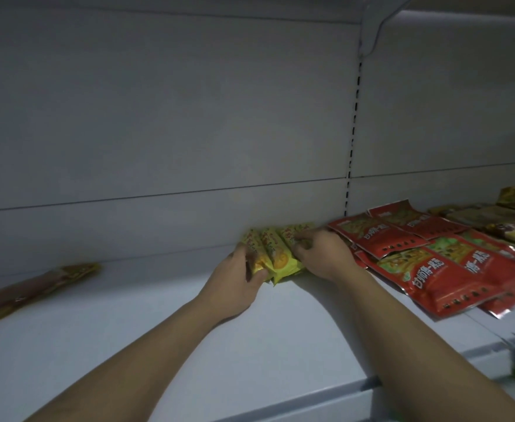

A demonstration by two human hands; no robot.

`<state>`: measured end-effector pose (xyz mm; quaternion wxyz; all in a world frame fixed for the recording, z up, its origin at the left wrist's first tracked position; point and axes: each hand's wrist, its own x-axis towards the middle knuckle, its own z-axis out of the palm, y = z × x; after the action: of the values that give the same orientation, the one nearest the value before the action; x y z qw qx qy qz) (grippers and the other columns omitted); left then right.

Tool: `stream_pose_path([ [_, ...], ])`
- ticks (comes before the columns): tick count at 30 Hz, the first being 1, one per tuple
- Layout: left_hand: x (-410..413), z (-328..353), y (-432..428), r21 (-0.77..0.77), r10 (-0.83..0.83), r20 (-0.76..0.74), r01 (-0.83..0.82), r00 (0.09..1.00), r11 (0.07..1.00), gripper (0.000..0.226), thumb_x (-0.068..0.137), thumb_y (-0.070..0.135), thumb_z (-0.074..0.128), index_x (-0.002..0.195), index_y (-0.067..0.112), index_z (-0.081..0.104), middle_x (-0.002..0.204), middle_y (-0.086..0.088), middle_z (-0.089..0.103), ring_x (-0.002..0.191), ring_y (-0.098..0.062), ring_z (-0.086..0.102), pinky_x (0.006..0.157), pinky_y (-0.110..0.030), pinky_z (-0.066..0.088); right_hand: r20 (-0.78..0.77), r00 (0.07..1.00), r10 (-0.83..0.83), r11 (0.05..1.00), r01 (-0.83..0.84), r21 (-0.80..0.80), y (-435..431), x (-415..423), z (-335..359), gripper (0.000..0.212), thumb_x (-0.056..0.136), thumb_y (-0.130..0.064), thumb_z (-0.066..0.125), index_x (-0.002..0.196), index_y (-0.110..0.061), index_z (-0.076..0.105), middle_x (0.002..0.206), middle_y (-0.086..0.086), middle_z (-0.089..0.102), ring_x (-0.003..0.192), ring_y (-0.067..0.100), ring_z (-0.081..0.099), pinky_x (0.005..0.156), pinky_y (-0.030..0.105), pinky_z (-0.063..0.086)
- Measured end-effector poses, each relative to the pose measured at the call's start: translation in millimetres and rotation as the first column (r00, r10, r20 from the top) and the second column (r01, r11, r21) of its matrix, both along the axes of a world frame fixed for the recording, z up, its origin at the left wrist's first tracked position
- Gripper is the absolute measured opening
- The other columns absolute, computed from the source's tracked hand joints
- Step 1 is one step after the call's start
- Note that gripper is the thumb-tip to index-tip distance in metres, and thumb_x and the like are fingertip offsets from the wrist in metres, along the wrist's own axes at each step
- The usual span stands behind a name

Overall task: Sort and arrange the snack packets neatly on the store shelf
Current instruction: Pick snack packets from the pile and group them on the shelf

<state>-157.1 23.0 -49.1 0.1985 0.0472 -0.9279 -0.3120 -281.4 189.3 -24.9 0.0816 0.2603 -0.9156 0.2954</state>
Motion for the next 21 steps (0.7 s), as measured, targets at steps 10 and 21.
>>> stream_pose_path([
  [10,0.9,-0.1,-3.8,-0.11,-0.069,0.004,0.069,0.998,0.992,0.048,0.097,0.036,0.056,0.143,0.026,0.046,0.101,0.002,0.067,0.093,-0.019,0.061,0.086,-0.039,0.052,-0.006,1.0,-0.015,1.0,0.015,-0.006,3.0,1.8,3.5,0.037,0.094,-0.038,0.057,0.126,-0.022,0.067,0.124,0.008,0.066,0.113,0.031,0.059,0.091,0.037,0.051],
  [21,23.0,24.6,-9.7,-0.328,0.025,0.103,0.01,0.994,0.945,0.062,0.095,0.059,0.047,0.148,0.028,0.038,0.146,0.001,0.051,0.129,-0.023,0.05,0.104,-0.034,0.043,-0.263,0.958,0.116,0.986,-0.079,0.148,-32.9,34.0,35.3,0.056,0.094,-0.052,0.053,0.145,-0.029,0.047,0.157,0.005,0.036,0.144,0.024,0.031,0.117,0.037,0.023],
])
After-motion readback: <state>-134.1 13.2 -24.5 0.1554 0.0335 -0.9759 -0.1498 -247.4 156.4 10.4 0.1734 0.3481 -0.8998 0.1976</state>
